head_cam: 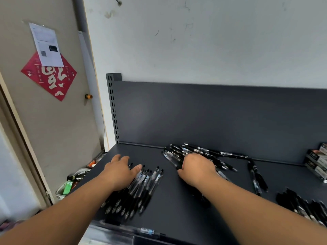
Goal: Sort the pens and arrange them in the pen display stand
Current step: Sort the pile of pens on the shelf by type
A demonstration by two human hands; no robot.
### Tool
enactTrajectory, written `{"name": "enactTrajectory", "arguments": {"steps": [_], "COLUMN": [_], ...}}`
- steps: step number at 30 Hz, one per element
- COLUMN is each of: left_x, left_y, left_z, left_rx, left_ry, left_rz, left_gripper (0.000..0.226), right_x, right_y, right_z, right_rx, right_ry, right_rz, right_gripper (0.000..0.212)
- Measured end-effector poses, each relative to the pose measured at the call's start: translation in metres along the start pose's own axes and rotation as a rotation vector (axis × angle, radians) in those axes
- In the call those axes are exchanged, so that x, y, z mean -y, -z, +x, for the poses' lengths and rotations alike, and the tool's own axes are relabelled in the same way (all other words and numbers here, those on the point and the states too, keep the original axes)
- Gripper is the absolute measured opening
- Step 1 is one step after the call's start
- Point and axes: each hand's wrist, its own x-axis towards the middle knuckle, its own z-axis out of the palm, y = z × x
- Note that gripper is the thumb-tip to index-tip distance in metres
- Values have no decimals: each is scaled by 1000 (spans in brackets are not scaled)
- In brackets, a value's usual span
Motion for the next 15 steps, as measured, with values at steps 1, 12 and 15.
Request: {"name": "enactTrajectory", "arguments": {"steps": [1,12,15], "left_x": [-2,-99,-114], "left_y": [1,-10,-15], "left_z": [0,0,8], "left_rx": [-33,-17,44], "left_ry": [-3,-102,-43], "left_rz": [9,-708,-978], "left_gripper": [75,36,24], "right_x": [0,-2,-9], "right_y": [1,7,12], "right_z": [0,-10,-11], "right_rx": [1,52,100], "right_ry": [-9,-189,-116], "right_rz": [3,957,938], "right_gripper": [30,21,19]}}
